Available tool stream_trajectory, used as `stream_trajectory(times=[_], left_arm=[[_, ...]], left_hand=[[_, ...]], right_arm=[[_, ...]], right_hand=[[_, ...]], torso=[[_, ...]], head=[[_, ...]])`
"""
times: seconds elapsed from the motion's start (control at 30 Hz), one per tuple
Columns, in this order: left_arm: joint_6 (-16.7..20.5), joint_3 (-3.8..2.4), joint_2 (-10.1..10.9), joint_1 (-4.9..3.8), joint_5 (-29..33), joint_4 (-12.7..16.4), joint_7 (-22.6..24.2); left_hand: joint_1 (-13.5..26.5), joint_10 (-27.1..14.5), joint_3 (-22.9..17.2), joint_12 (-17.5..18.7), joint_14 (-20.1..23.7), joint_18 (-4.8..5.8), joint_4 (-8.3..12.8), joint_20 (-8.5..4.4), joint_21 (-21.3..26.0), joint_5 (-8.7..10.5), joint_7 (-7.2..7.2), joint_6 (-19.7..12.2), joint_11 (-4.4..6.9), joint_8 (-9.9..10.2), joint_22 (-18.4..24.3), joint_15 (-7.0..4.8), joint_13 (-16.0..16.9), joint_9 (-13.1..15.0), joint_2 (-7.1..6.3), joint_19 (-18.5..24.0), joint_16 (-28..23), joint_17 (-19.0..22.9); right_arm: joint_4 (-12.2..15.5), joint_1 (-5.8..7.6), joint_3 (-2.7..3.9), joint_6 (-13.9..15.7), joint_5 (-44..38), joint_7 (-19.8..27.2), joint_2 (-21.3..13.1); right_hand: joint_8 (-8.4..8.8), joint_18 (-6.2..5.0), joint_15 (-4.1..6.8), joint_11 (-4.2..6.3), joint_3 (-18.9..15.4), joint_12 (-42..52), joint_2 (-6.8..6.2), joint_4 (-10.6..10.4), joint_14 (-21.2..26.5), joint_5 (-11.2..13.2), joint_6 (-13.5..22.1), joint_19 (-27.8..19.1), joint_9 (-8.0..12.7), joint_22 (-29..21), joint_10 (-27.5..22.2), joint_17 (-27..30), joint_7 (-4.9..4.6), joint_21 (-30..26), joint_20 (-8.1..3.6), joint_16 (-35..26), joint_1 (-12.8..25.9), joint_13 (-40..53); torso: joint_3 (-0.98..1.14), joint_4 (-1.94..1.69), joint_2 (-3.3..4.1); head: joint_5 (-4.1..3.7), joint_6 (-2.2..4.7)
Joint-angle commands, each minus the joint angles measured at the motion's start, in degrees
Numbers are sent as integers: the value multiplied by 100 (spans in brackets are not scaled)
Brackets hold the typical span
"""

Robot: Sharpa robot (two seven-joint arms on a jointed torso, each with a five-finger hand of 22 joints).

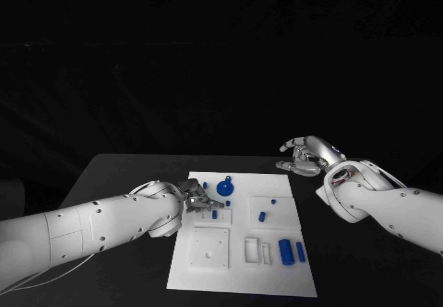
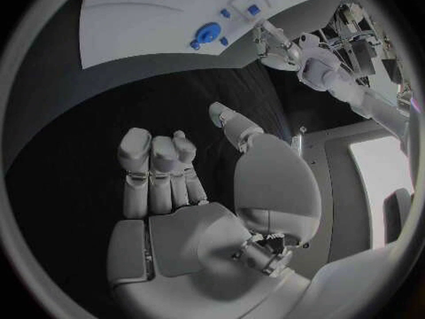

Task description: Assemble the parts on the task board

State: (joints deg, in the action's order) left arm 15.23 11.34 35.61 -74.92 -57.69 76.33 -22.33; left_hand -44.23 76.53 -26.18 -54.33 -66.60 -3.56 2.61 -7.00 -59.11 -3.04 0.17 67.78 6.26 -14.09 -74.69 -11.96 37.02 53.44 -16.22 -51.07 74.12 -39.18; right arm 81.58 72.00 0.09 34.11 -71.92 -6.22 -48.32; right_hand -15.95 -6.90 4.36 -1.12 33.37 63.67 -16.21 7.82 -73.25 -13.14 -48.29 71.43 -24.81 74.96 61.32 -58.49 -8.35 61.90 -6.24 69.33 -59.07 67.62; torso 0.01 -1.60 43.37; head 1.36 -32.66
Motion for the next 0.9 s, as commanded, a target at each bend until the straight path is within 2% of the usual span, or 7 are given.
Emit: stream_trajectory(times=[0.03,0.17,0.3,0.43,0.57,0.63,0.9], left_arm=[[587,-77,50,-4,474,139,768],[952,-138,38,-4,484,169,1404],[983,-137,-84,-4,182,71,1825],[890,-122,-276,-2,-479,-111,1933],[796,-87,-477,2,-1095,-335,1965],[626,-65,-565,4,-1414,-443,1868],[187,6,-806,4,-2373,-733,1534]], left_hand=[[-346,-254,-44,206,223,49,212,-723,145,-134,123,-247,-112,100,52,133,-94,-10,148,185,-187,98],[-1440,-743,-290,814,517,208,1013,-584,368,-663,344,-657,-383,303,137,410,-416,-105,427,433,-561,314],[-2132,-931,-780,1751,412,261,1356,-507,423,-726,526,-828,-578,447,161,554,-945,-341,441,386,-596,371],[-2282,-974,-912,2177,410,243,1365,-441,426,-720,597,-906,-663,511,145,629,-1165,-454,419,390,-596,376],[-2587,-1371,-1096,2996,369,118,1388,-256,406,-704,685,-1076,-904,656,109,836,-1548,-628,478,380,-568,365],[-2636,-1129,-1081,3551,339,-35,1385,-108,382,-681,683,-1001,-987,686,72,925,-1828,-807,508,352,-555,361],[-2625,-1266,-1012,3931,200,-99,1368,-115,272,-598,694,-1004,-1051,713,29,974,-1986,-915,521,185,-458,327]], right_arm=[[-22,1,3,3,37,91,-12],[-65,1,3,8,51,111,-14],[-98,1,3,7,66,126,-13],[-114,1,3,-4,67,132,-6],[-120,1,3,-13,68,139,14],[-122,1,3,-15,68,143,22],[-128,1,3,-24,68,145,31]], right_hand=[[-7,-810,-8,-94,-22,32,7,-24,-35,-17,-42,7,7,31,-131,-5,-24,-20,-38,-20,44,-10],[-6,-810,-8,-94,-23,32,8,-24,-35,-21,-39,7,8,31,-131,-5,-24,-21,-38,-21,42,-11],[-3,-810,-8,-94,-23,33,11,-22,-35,-28,-34,6,10,32,-131,-5,-24,-23,-39,-22,34,-13],[-2,-810,-8,-94,-23,33,12,-22,-35,-30,-32,6,10,32,-132,-5,-24,-23,-39,-23,33,-14],[-1,-810,-8,-94,-23,34,15,-23,-36,-40,-30,6,11,32,-131,-5,-25,-25,-40,-24,27,-16],[0,-810,-8,-95,-24,35,17,-23,-36,-47,-29,6,11,33,-131,-5,-25,-25,-41,-24,25,-18],[0,-810,-8,-95,-24,35,18,-24,-37,-52,-28,6,12,33,-131,-5,-25,-25,-41,-24,23,-19]], torso=[[-5,0,5],[-3,-3,7],[-8,2,9],[-5,4,14],[-1,12,10],[-4,17,11],[7,13,7]], head=[[-15,11],[-28,25],[-36,32],[-42,32],[-44,34],[-52,36],[-76,27]])
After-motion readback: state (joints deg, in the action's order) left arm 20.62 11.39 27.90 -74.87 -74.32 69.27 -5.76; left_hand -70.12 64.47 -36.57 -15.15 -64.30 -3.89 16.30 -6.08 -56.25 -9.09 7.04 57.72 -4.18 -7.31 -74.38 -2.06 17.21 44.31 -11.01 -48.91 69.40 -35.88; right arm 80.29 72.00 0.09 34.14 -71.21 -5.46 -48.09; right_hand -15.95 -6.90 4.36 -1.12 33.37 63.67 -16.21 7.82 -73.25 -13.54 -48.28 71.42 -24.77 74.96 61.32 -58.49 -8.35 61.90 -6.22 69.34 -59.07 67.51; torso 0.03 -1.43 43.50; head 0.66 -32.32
